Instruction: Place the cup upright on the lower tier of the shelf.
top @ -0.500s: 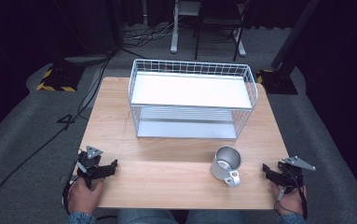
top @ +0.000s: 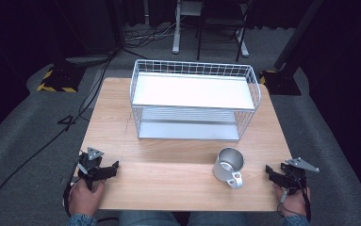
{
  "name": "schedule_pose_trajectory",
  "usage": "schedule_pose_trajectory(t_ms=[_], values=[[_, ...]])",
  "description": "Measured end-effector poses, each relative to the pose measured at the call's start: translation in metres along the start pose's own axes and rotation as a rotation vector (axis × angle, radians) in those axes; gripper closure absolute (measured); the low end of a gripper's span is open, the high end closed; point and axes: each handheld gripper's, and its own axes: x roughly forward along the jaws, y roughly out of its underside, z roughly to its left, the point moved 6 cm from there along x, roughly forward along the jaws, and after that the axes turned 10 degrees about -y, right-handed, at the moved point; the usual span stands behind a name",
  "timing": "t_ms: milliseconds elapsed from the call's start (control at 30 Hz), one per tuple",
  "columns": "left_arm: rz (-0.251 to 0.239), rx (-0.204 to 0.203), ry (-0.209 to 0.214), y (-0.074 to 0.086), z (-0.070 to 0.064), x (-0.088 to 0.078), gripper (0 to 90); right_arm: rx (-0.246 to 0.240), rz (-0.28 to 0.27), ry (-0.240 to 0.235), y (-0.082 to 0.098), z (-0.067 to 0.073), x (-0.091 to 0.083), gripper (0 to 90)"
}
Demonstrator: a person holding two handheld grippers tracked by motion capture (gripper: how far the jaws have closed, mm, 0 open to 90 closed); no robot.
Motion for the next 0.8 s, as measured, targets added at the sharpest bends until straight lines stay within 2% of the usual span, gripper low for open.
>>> schedule_pose_trajectory(t_ms=[367, 533, 600, 633, 800], values=[[0.000, 0.000, 0.000, 0.000, 0.000, 0.000, 14.8, 0.000, -0.003, 0.002, 0.000, 0.000, 0.000, 34.7], [0.000, 0.000, 0.000, 0.000, 0.000, 0.000, 14.8, 0.011, 0.009, 0.003, 0.000, 0.001, -0.003, 39.8], [0.001, 0.000, 0.000, 0.000, 0.000, 0.000, 14.8, 0.026, 0.001, -0.007, -0.001, 0.004, -0.006, 40.4], [0.000, 0.001, 0.000, 0.000, 0.000, 0.000, 14.8, 0.016, -0.013, -0.014, -0.003, 0.005, -0.009, 40.7], [0.000, 0.001, -0.005, -0.001, 0.001, 0.001, 14.8, 0.003, -0.014, -0.043, -0.006, 0.014, -0.021, 40.7]])
